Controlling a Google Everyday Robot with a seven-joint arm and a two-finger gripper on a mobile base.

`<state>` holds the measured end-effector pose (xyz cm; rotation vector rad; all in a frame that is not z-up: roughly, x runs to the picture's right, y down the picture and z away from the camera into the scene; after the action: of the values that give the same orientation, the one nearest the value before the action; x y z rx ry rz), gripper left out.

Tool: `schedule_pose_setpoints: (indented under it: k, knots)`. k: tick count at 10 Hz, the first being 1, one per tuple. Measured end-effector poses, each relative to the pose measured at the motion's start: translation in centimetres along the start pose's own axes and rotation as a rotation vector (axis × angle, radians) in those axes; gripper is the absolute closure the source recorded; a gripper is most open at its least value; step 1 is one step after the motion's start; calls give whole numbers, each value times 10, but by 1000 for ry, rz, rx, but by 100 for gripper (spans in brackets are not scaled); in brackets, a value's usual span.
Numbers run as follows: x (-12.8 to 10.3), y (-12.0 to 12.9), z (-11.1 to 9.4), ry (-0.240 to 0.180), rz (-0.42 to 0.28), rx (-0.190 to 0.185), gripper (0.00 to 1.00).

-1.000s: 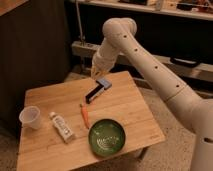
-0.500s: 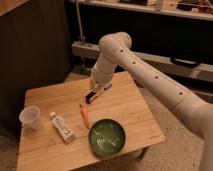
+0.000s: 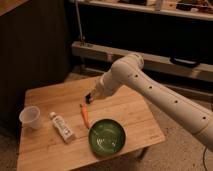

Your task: Place the eraser in the ceramic cup

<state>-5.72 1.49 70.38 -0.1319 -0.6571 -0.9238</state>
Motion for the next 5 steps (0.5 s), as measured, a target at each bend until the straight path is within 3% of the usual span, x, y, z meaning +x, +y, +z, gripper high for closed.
schedule_pose_setpoints:
  k: [2,5]
  knots:
    - [21,-8,31,-22,48,-96,69]
    - [35,21,63,-72,191,-149,39]
